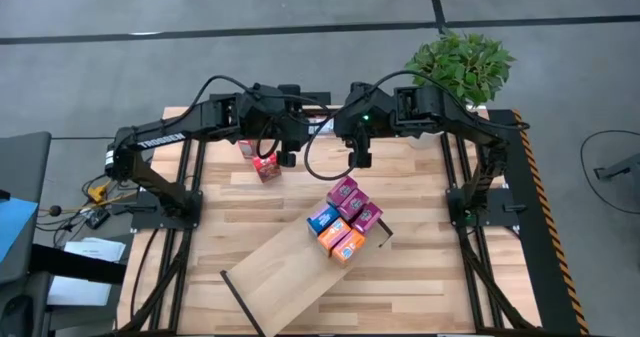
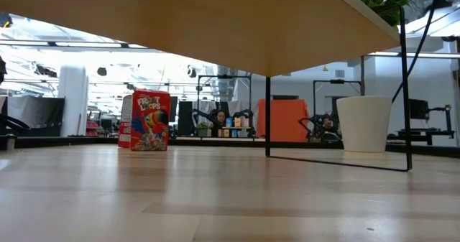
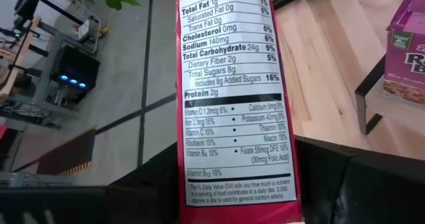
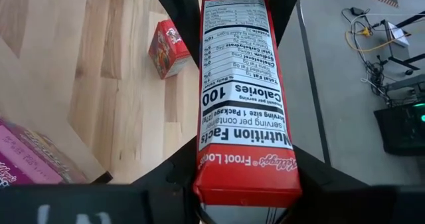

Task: Stack cereal on shelf
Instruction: Put the bottom red cereal box onto the shelf

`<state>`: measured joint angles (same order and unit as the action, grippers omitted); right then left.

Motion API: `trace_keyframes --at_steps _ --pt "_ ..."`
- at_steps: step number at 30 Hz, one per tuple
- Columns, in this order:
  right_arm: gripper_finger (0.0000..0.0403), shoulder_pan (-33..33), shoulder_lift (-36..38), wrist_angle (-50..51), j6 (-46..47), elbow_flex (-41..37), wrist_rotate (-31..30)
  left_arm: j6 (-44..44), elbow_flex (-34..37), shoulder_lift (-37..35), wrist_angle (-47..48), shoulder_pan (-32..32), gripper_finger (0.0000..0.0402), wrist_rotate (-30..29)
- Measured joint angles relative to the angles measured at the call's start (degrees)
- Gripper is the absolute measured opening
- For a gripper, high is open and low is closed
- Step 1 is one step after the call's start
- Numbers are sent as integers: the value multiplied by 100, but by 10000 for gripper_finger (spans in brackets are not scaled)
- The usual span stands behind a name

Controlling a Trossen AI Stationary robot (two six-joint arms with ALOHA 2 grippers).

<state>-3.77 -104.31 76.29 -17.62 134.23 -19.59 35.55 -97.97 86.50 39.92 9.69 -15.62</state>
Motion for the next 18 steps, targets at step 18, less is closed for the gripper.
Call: trace_keyframes --at_steps 18 --pt "162 9 -4 -77 -138 -153 20 -65 0 -2 92 -26 285 -13"
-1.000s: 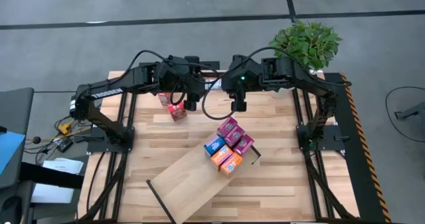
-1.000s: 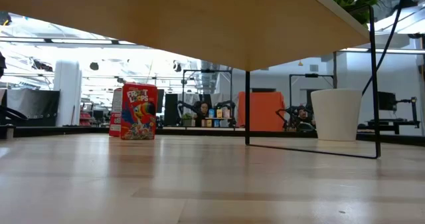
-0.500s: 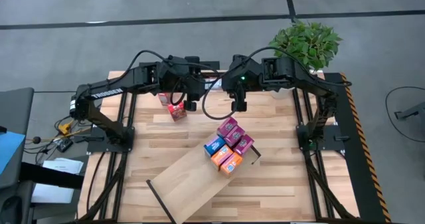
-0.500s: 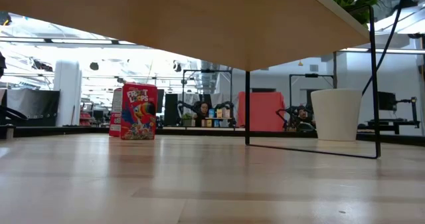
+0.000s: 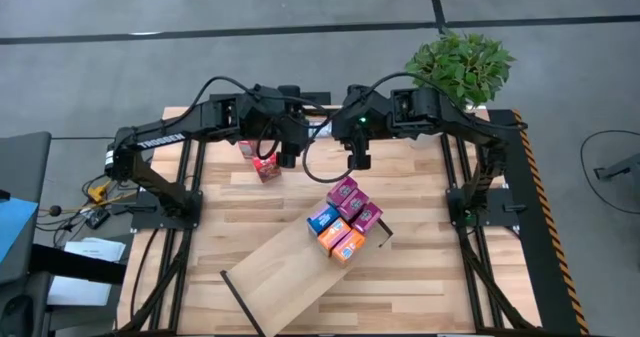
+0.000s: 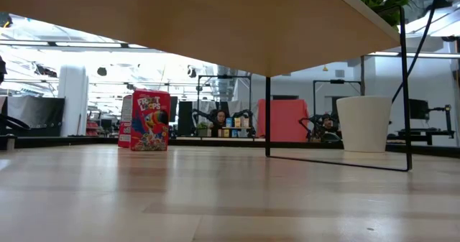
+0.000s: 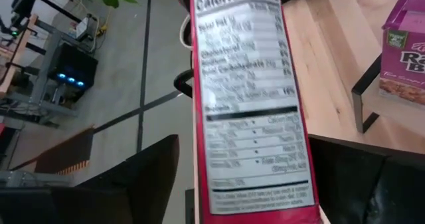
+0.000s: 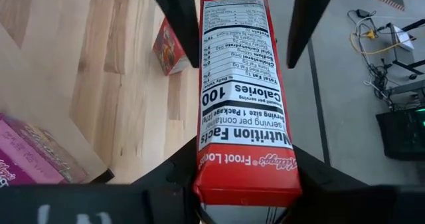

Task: Stack cereal on shelf
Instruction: Put the bottom red cereal box onto the shelf

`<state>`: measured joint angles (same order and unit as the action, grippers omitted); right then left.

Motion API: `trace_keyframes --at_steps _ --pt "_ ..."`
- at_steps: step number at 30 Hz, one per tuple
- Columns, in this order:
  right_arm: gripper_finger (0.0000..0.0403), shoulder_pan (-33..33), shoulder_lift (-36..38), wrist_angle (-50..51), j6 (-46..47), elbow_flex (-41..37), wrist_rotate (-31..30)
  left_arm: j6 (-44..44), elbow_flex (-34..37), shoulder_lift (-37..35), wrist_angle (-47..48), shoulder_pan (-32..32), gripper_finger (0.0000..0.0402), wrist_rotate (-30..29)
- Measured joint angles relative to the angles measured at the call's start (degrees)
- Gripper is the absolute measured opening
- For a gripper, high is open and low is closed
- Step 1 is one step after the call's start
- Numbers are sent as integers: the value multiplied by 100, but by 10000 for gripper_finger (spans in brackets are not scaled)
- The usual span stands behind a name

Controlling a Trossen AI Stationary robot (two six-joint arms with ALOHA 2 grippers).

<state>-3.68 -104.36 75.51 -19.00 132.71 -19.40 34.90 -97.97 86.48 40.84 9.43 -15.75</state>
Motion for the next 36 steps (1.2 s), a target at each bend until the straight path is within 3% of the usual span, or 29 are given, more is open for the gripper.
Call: trace_keyframes --at_steps 14,28,36 --pt "169 53 -2 -640 -107 -357 0 -109 0 47 472 4 284 115" --pt "170 132 0 -600 -96 -357 0 -172 0 173 450 0 224 52" --pt "164 131 0 -593 -90 -355 11 -158 0 173 442 0 220 215"
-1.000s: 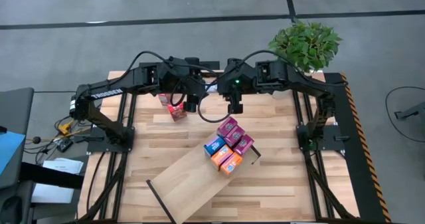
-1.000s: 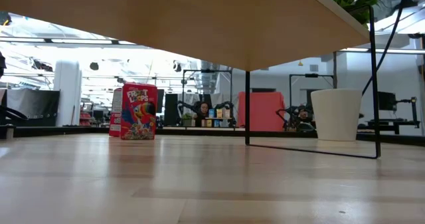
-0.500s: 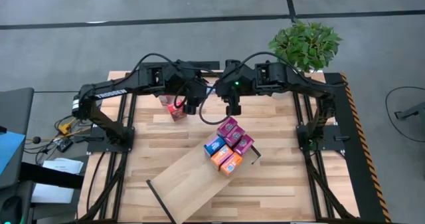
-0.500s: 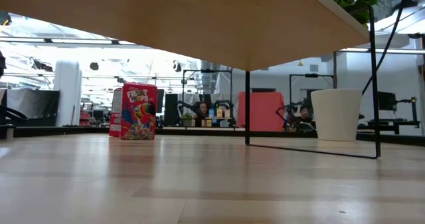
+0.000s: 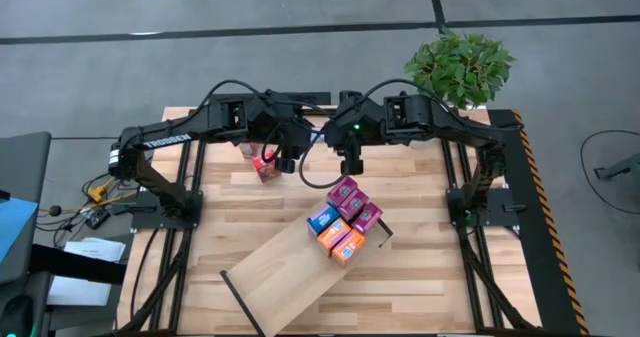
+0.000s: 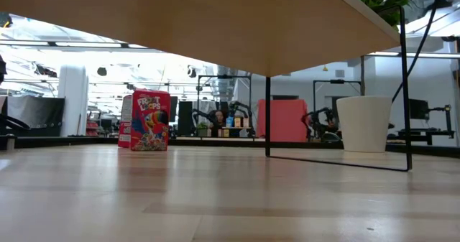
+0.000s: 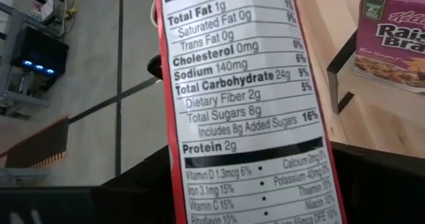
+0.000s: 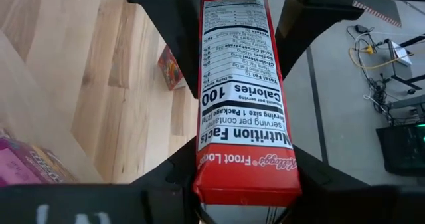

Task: Stack cereal on shelf
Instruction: Put the bottom red cereal box onto the shelf

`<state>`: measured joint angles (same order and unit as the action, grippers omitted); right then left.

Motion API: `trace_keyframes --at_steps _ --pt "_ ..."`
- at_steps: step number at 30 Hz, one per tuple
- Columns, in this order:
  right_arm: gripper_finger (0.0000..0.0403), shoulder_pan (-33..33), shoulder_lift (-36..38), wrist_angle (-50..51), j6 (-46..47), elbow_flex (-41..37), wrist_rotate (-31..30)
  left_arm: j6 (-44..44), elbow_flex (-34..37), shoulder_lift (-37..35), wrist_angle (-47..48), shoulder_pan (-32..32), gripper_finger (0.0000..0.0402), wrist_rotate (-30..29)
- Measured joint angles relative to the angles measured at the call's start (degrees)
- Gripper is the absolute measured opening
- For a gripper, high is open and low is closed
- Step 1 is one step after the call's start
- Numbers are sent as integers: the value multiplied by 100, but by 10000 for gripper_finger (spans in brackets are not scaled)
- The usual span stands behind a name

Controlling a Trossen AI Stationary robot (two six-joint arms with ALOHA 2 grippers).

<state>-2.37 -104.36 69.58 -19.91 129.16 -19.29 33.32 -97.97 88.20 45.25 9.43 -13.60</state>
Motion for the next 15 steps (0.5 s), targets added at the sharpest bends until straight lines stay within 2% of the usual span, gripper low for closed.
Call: trace_keyframes --at_steps 6,15 --pt "163 0 0 0 3 0 0 -7 0 0 11 0 209 -36" --pt "186 4 0 0 36 4 -9 -53 0 0 24 0 157 -63"
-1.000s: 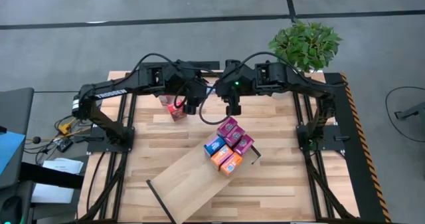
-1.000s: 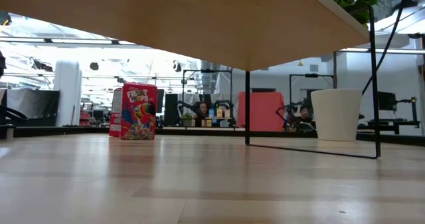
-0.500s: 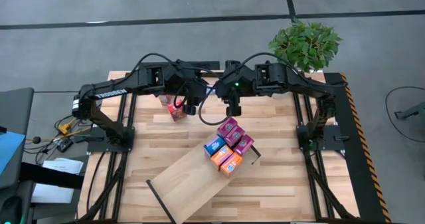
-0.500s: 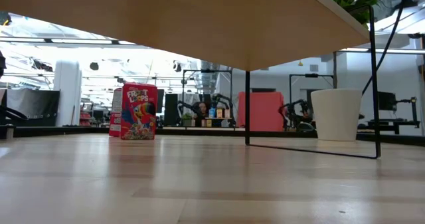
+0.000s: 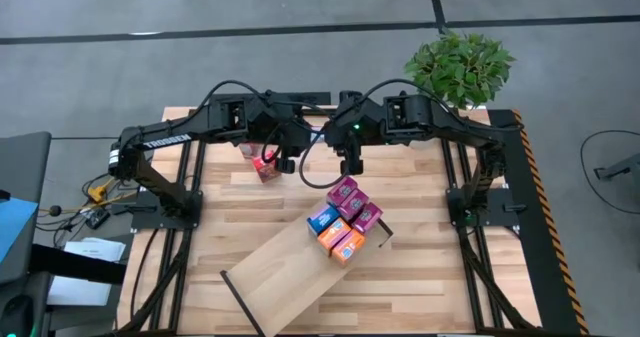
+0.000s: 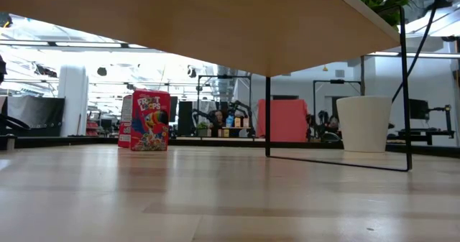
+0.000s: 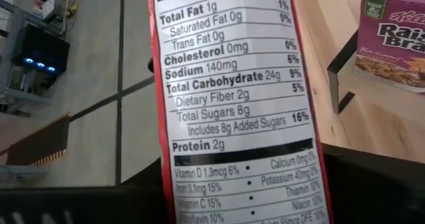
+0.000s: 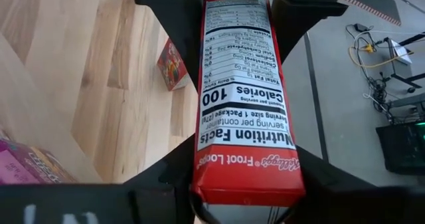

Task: Stack cereal on shelf
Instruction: Put the bottom red cereal box onto the shelf

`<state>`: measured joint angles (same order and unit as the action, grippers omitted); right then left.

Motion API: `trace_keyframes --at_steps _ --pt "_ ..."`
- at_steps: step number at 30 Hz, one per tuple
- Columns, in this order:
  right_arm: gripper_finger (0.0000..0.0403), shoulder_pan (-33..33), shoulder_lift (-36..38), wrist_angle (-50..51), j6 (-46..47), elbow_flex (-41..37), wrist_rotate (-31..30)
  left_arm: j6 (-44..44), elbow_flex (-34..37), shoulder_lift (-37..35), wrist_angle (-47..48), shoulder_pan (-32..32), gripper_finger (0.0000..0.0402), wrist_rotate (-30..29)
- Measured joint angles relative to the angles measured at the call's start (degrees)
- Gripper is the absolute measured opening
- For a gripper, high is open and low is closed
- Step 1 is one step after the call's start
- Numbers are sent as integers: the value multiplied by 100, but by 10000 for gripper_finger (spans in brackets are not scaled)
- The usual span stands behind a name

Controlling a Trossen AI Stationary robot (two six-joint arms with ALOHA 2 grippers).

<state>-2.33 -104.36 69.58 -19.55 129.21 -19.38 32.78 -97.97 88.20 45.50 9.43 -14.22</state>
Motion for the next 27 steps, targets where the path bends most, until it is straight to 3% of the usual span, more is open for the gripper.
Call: trace_keyframes --at_steps 11,16,27 --pt "281 154 179 -15 0 86 -42 -198 0 0 18 0 172 -315" --pt "295 346 438 308 226 374 -334 -783 2 -104 48 11 162 -406" --pt "295 862 1598 475 1245 415 -321 -2860 2 -1663 18 -21 161 1864"
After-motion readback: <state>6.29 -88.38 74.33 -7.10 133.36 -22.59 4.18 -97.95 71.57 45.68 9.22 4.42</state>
